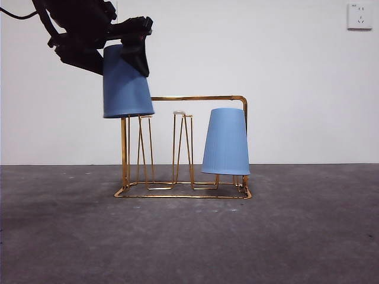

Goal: Pick up cup 1,put cup 1 in the cup rack,pick up cup 2,put cup 2 in the cup rack

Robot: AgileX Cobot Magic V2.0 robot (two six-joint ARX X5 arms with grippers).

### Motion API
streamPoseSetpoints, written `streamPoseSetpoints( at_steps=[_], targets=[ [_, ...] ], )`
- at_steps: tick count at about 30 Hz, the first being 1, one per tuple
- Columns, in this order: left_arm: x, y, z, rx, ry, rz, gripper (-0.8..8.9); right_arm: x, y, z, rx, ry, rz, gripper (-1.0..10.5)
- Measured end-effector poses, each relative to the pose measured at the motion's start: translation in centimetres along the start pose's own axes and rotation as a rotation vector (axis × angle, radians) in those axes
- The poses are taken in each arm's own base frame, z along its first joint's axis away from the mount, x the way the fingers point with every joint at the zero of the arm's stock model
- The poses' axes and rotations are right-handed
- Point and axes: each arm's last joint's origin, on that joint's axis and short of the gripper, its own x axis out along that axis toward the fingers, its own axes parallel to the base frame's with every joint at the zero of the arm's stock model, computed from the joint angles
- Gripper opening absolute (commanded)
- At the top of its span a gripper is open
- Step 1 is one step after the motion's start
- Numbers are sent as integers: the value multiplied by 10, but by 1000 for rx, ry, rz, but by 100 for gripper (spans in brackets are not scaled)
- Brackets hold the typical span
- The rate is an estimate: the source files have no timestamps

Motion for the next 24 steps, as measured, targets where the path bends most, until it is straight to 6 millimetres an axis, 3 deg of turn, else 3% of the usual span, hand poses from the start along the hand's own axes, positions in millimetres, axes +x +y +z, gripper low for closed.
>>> streamPoseSetpoints(
  at_steps=[10,24],
  targets=[
    [37,-5,-29,10,106,-5,-8,0,0,0,0,1,0,217],
    [62,-11,-52,5,178,-1,-8,0,0,-2,1,18,2,216]
  ],
)
